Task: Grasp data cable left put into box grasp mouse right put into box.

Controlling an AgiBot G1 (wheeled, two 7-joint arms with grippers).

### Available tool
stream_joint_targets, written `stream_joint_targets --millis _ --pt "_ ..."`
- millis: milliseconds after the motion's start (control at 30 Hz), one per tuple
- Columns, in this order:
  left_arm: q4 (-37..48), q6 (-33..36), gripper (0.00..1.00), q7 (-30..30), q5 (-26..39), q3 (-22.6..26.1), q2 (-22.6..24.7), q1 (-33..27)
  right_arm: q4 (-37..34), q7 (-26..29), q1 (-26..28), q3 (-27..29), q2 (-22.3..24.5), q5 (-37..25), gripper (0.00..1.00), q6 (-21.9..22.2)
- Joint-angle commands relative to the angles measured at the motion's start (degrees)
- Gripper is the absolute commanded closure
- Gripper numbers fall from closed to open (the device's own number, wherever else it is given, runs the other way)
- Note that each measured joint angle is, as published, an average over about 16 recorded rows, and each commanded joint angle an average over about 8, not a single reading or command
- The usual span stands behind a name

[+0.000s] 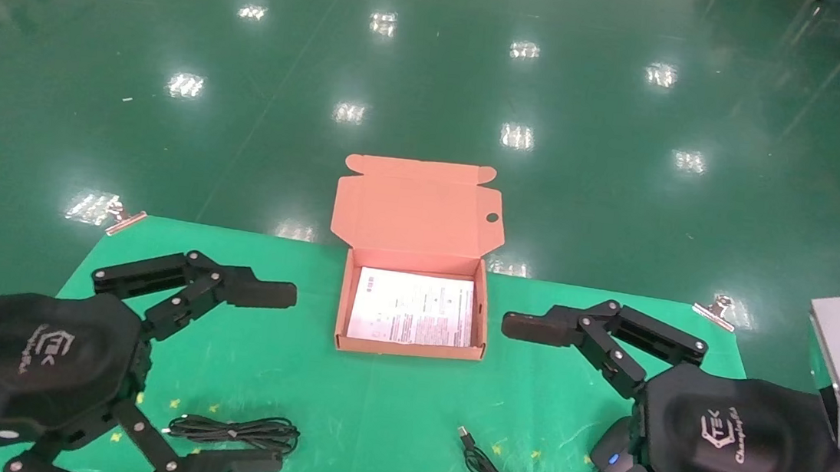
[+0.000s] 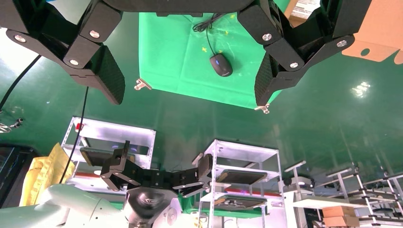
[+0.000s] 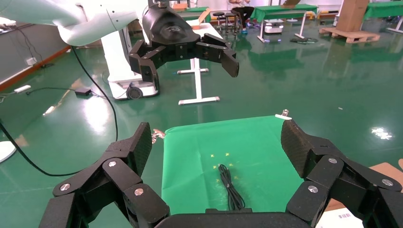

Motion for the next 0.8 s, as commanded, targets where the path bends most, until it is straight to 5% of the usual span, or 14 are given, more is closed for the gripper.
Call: stream_joint_targets --millis 33,567,800 --pt "0.00 0.00 0.00 0.00 0.00 0.00 0.00 0.00 0.00 0.00 0.00 0.00 0.00 0.00 0.00 0.00" --pt "0.07 -0.05 0.00 -0.01 0.23 0.15 0.09 -0.14 0.22 -0.35 0.13 -0.09 0.22 -0.56 0.00 -0.26" --pt "0.20 1.75 0.00 -0.83 4.08 2.39 0.09 -2.15 1.72 -2.96 2.14 -1.73 1.28 -6.57 0.00 -1.62"
